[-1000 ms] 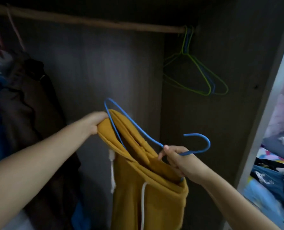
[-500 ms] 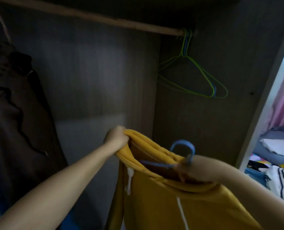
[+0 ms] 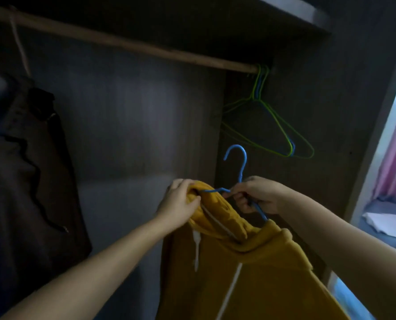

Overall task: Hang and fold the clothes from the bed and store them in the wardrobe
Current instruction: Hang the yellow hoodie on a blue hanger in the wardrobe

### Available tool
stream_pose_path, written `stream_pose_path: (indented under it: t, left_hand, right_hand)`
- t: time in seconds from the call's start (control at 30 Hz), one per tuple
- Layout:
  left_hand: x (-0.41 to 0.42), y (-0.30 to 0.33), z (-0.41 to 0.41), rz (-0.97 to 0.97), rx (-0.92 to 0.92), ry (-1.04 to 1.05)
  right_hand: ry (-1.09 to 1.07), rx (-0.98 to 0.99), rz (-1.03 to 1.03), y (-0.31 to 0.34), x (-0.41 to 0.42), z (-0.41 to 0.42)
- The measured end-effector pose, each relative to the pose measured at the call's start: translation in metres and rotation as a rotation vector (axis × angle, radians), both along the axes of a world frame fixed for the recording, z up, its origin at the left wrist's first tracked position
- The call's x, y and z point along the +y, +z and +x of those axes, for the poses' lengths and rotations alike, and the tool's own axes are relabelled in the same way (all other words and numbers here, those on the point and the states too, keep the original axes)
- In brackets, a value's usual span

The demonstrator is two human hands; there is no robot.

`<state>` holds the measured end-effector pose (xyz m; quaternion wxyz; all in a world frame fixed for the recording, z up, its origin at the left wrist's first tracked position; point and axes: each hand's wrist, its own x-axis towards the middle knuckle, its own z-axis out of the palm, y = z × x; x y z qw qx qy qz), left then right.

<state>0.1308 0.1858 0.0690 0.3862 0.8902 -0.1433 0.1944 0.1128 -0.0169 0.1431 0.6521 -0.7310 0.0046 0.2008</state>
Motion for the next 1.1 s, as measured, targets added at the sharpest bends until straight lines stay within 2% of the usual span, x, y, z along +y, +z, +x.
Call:
stream_pose_path:
  t: [0.03, 0.07, 0.13, 0.17, 0.23, 0.33, 0.43, 0.5, 0.57, 0.63, 0.73, 0.87, 0.93, 1.1]
  left_hand:
    - [-0.007, 0.001, -0.016, -0.043, -0.069, -0.055]
    - [-0.015, 0.002, -0.035, -0.061, -0.038, -0.157]
    - [-0.026, 0.01, -0.067, -0.039, 0.237, -0.35]
    - [-0.028, 0.014, -0.076, -0.063, 0.375, -0.363]
    - [-0.022, 0.033, -0.082, -0.202, 0.486, -0.266]
    - [-0.002, 0.061, -0.085, -0.351, 0.425, -0.101]
    - [0.031, 0.084, -0.091, -0.406, 0.22, 0.126]
    - [0.058, 0.103, -0.098, -0.385, 0.069, 0.275]
    - [0.083, 0.129, -0.105, -0.371, -0.044, 0.328]
    - [0.105, 0.155, -0.106, -0.287, -0.133, 0.393]
    - [0.13, 0.189, -0.1, -0.11, -0.18, 0.544]
    - [0.152, 0.213, -0.096, 0.329, -0.002, 0.841]
    - [0.16, 0.209, -0.093, 0.528, 0.114, 0.885]
    - [0.177, 0.189, -0.082, 0.66, 0.173, 0.918]
  right_hand:
    - [-0.036, -0.01, 0.06, 0.008, 0.011, 0.004]
    - [-0.059, -0.024, 0.124, 0.016, 0.021, 0.006]
    - [-0.052, -0.071, 0.211, 0.033, 0.043, 0.01]
    - [-0.033, -0.112, 0.208, 0.042, 0.056, 0.01]
    - [0.01, -0.229, 0.153, 0.055, 0.085, 0.009]
    - [0.065, -0.441, -0.068, 0.068, 0.127, 0.008]
    - [0.118, -0.656, -0.359, 0.082, 0.165, 0.01]
    - [0.153, -0.806, -0.409, 0.096, 0.192, 0.011]
    - [0.17, -0.945, -0.465, 0.116, 0.222, 0.011]
    - [0.163, -1.047, -0.522, 0.138, 0.25, 0.013]
    - [0.171, -1.11, -0.442, 0.169, 0.283, 0.015]
    - [0.23, -1.084, -0.453, 0.179, 0.316, 0.025]
    - [0.299, -1.064, -0.493, 0.168, 0.331, 0.031]
    - [0.322, -1.027, -0.483, 0.149, 0.352, 0.039]
